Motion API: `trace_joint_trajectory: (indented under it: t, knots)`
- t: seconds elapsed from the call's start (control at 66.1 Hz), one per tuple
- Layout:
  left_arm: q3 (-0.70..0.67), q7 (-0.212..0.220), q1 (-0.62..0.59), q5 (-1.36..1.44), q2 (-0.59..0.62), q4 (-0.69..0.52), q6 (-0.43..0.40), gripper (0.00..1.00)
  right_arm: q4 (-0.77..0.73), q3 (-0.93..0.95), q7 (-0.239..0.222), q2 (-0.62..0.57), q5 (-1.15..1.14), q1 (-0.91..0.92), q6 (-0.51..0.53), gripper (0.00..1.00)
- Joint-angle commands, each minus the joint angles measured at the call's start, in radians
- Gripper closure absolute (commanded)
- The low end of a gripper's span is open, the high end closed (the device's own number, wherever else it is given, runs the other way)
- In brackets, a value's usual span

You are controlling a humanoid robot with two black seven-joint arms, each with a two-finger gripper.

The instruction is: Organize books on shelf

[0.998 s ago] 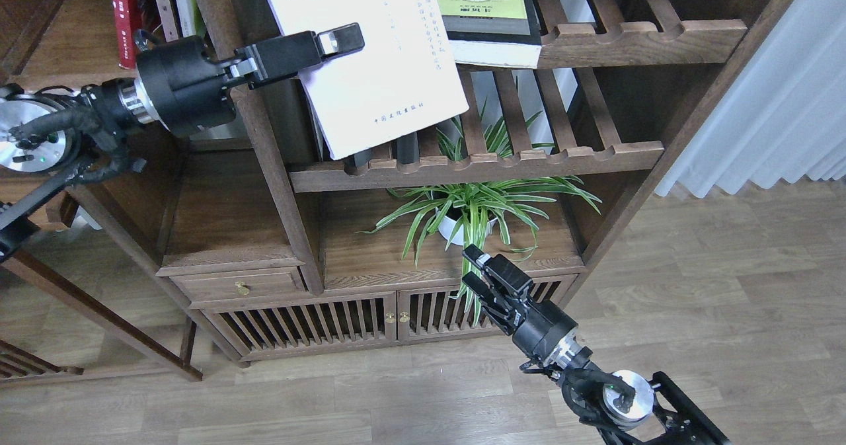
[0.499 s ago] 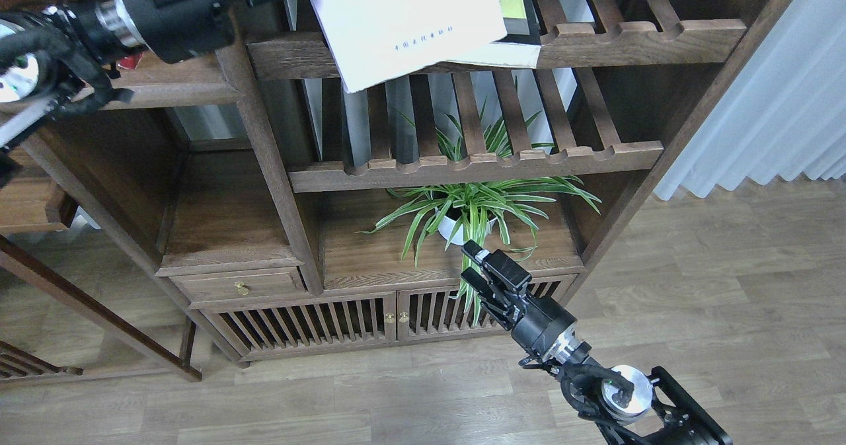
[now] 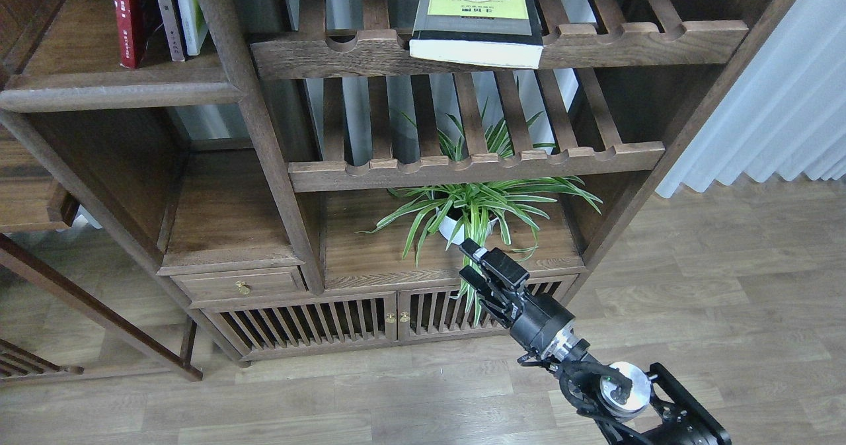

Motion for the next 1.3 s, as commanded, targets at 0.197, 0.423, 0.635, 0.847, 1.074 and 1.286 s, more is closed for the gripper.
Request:
trace_joint_trajectory:
  t: [0.197, 0.423, 0.635, 0.847, 1.074, 1.286]
  knots:
    - [0.067, -0.022, 0.004, -0.01, 0.174, 0.0, 0.0, 0.91, -0.009, -0.005, 0.0, 0.0, 0.0, 0.0, 0.0, 0.2]
    - [0.109, -0.024, 0.006, -0.009, 0.274, 0.0, 0.0, 0.91, -0.008, -0.005, 0.0, 0.0, 0.0, 0.0, 0.002, 0.2]
    - [0.171, -0.028, 0.007, -0.009, 0.381, 0.0, 0.0, 0.9, -0.008, -0.013, 0.0, 0.0, 0.0, 0.0, 0.002, 0.2]
    - [0.207, -0.041, 0.007, -0.007, 0.421, 0.0, 0.0, 0.9, -0.008, -0.019, 0.0, 0.0, 0.0, 0.0, 0.002, 0.2]
    - [0.253, -0.041, 0.009, 0.013, 0.443, 0.0, 0.0, 0.88, -0.008, -0.02, 0.0, 0.0, -0.001, 0.0, 0.002, 0.2]
    - [0.287, -0.041, 0.009, 0.017, 0.464, 0.0, 0.0, 0.86, -0.008, -0.031, 0.0, 0.0, 0.0, 0.0, 0.005, 0.19]
